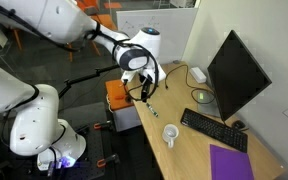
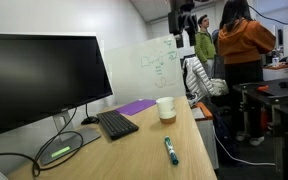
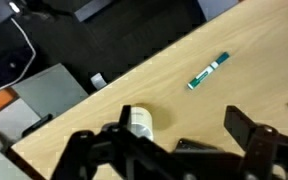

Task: Put the marker inside the mug cup

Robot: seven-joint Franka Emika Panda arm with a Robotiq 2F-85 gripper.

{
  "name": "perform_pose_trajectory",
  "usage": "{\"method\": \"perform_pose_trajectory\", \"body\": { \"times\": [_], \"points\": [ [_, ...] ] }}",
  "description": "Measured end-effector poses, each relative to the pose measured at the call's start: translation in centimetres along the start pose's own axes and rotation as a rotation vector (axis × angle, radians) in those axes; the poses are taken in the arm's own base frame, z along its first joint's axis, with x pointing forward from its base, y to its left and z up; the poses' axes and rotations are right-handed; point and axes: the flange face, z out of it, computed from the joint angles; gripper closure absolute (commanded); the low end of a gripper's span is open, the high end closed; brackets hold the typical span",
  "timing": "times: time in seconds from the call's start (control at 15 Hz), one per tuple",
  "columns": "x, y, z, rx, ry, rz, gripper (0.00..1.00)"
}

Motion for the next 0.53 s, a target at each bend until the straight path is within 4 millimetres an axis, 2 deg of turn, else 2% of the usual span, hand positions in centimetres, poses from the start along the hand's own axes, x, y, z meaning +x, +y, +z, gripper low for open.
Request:
{"method": "perform_pose_trajectory", "body": {
  "times": [0.33, 0.53],
  "points": [
    [2.9, -1.9, 9.0, 0.014, -0.019, 0.286, 0.0],
    [4.5, -3.6, 13.5, -0.002, -0.018, 0.457, 0.0]
  ]
}}
